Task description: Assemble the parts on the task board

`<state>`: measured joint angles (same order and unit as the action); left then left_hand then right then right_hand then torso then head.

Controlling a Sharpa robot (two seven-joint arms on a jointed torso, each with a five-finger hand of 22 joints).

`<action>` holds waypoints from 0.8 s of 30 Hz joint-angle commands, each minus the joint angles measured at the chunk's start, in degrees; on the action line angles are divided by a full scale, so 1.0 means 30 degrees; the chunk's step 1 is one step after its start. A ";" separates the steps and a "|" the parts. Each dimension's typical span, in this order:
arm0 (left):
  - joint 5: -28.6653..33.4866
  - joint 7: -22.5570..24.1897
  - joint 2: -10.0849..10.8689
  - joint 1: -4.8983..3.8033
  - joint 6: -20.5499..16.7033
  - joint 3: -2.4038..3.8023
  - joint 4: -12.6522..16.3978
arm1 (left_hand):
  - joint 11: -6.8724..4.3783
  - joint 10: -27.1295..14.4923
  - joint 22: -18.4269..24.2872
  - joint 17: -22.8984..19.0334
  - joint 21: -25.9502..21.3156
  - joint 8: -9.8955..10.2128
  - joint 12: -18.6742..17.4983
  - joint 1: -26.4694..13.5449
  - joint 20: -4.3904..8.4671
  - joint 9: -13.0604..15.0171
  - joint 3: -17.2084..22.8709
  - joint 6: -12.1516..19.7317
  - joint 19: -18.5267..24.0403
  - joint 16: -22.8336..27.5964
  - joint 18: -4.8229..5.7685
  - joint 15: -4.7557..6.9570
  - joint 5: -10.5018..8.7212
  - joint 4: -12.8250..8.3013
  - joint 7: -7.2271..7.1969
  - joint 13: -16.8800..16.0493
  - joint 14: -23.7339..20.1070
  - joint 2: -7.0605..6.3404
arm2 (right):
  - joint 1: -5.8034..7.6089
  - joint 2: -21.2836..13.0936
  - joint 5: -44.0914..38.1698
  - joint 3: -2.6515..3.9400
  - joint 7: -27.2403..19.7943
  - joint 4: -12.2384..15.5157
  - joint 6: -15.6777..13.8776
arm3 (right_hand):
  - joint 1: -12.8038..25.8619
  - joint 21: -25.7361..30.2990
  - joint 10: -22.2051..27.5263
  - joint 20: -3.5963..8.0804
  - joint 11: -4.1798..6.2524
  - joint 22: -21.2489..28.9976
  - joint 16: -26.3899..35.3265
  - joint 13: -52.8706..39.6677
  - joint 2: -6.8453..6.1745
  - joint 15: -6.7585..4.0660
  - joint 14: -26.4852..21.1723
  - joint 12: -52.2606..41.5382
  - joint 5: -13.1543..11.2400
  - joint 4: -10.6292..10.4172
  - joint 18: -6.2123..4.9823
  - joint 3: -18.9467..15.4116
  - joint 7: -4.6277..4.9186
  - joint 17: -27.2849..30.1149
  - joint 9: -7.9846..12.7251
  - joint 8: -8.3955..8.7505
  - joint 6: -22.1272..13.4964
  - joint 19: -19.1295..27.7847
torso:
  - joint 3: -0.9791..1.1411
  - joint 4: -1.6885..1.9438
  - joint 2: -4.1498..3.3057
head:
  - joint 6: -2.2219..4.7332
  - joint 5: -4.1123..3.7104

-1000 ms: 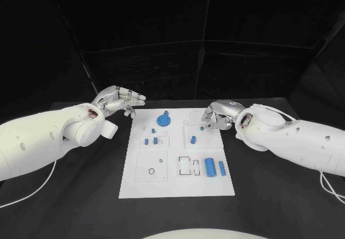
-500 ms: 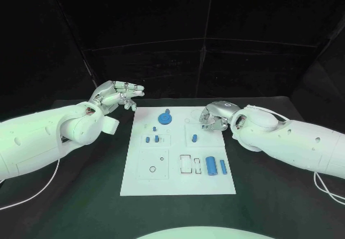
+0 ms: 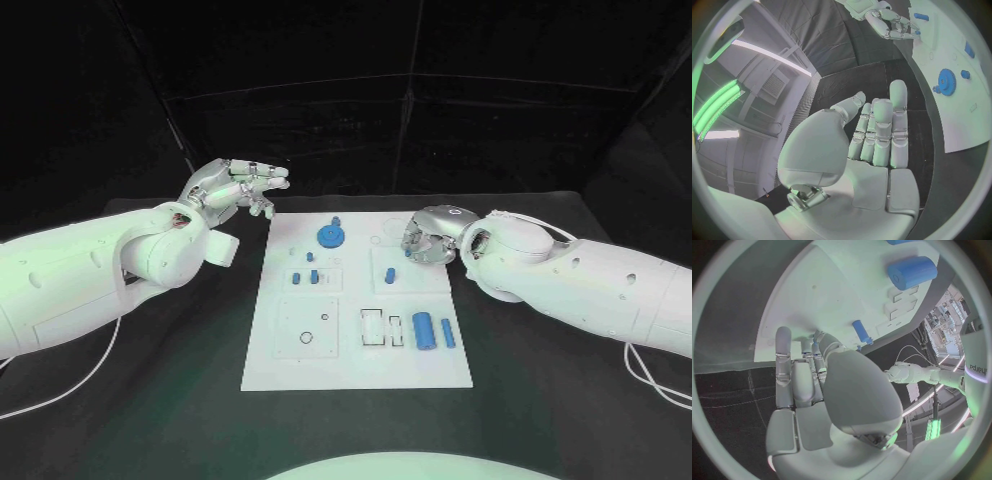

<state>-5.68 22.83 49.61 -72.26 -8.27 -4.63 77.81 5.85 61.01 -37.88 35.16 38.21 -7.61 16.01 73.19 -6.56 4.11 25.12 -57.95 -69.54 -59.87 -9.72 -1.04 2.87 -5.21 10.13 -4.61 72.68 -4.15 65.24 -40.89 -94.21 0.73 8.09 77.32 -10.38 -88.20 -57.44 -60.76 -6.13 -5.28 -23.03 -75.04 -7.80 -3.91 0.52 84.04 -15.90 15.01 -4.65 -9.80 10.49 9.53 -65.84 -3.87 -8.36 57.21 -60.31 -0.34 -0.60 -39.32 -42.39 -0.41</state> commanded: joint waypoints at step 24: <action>0.0167 -0.0050 0.0020 -0.0015 0.0257 0.0004 -0.0059 | 0.0062 -0.0254 0.0111 -0.0272 -0.0154 0.0055 0.0215 0.0142 -0.0008 -0.0044 -0.0194 0.0224 0.0163 0.0142 -0.0236 0.0015 -0.0043 -0.0080 0.0030 -0.0029 -0.0299 0.0275 | -0.0242 0.0222 -0.0252 0.0004 0.0530 -0.0102 0.0586 | 0.0888 -0.0509 -0.1525 0.0300 0.0415 -0.0203 -0.0700 0.0626 0.0218 -0.0422 0.0684 -0.0171 -0.1298 0.0670 -0.0284 0.2867 -0.0432 -0.0968 -0.0092 -0.0110 0.1583 -0.0339 | -0.0002 -0.0016 0.0015 | -0.0129 0.0016</action>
<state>-5.45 22.62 49.65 -72.24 -8.10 -4.63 77.66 6.15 60.70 -37.63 34.39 37.95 -7.61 16.47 73.47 -6.56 4.06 24.86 -57.74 -69.54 -59.63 -9.70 -1.04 2.87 -5.49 10.34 -4.59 72.27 -3.87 64.92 -40.27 -94.71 1.08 9.03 77.07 -9.94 -86.06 -58.66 -64.81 -5.30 -4.09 -23.57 -76.93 -5.96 -3.42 -0.33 84.04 -16.18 11.31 -2.76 -9.80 18.61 8.25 -68.63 -4.03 -8.36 61.65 -61.13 -0.35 -0.64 -39.28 -42.74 -0.31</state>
